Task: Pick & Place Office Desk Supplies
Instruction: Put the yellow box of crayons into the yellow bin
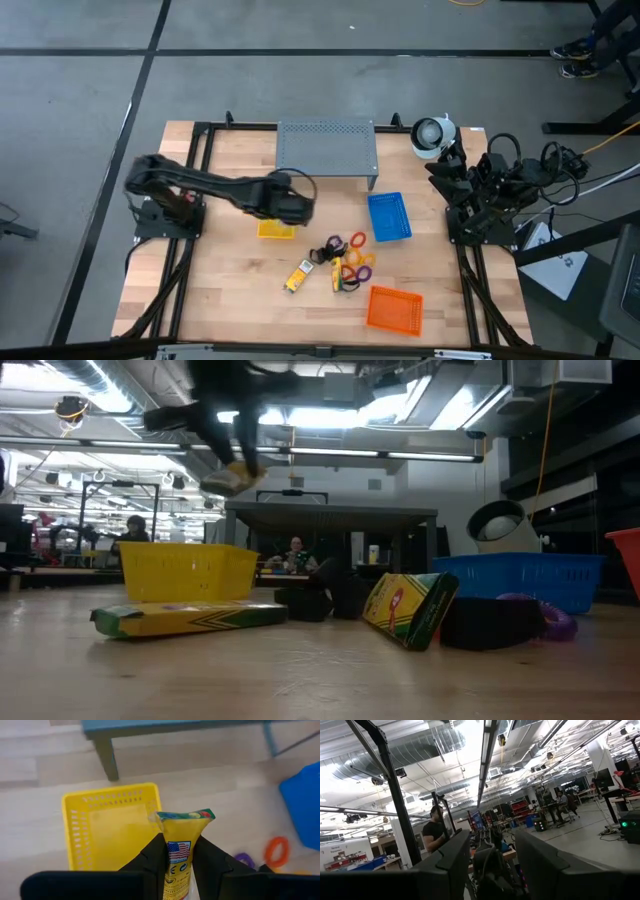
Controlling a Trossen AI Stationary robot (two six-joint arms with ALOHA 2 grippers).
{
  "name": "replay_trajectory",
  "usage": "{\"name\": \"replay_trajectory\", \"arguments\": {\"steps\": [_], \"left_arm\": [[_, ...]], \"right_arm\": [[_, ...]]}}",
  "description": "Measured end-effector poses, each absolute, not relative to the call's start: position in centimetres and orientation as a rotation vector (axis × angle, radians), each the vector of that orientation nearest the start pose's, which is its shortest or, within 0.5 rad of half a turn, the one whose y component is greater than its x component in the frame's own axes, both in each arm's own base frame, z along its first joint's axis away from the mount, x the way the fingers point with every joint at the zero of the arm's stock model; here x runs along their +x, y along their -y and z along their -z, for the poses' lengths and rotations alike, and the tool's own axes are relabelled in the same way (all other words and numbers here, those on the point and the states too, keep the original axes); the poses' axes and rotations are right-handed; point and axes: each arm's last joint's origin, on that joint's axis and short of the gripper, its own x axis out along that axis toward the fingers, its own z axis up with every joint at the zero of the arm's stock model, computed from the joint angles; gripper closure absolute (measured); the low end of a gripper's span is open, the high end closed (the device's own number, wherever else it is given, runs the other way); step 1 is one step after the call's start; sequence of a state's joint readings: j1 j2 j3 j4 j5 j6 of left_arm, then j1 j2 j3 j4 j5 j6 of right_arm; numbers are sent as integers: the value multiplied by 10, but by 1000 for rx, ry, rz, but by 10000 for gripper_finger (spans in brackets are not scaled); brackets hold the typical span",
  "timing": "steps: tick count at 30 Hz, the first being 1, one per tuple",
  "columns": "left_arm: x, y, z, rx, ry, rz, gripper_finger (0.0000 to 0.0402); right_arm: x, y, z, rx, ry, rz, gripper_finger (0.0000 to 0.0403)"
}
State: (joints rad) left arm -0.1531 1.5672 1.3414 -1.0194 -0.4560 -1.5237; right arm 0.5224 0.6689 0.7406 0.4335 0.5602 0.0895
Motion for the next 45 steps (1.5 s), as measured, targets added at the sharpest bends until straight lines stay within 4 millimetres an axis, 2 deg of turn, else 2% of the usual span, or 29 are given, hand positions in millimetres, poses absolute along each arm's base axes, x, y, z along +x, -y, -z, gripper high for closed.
{"name": "replay_trajectory", "arguments": {"steps": [7, 13, 17, 21, 28, 39, 45], "left_arm": [[248, 31, -257, -1104, -579, -1009, 332], [233, 24, -233, -1153, -505, -982, 332], [226, 17, -211, -1171, -568, -1014, 332], [225, 11, -197, -1192, -604, -977, 332], [227, 2, -196, -1194, -597, -965, 321], [225, -4, -194, -1203, -651, -959, 218], [232, -3, -199, -1191, -593, -896, 191]], "right_arm": [[124, -52, -389, 346, 437, 30, 243], [125, -50, -389, 349, 440, 42, 243], [125, -50, -389, 355, 438, 63, 243], [125, -50, -389, 356, 437, 67, 243], [125, -49, -389, 356, 438, 67, 243], [125, -49, -389, 357, 437, 76, 243], [125, -49, -389, 357, 437, 76, 243]]}}
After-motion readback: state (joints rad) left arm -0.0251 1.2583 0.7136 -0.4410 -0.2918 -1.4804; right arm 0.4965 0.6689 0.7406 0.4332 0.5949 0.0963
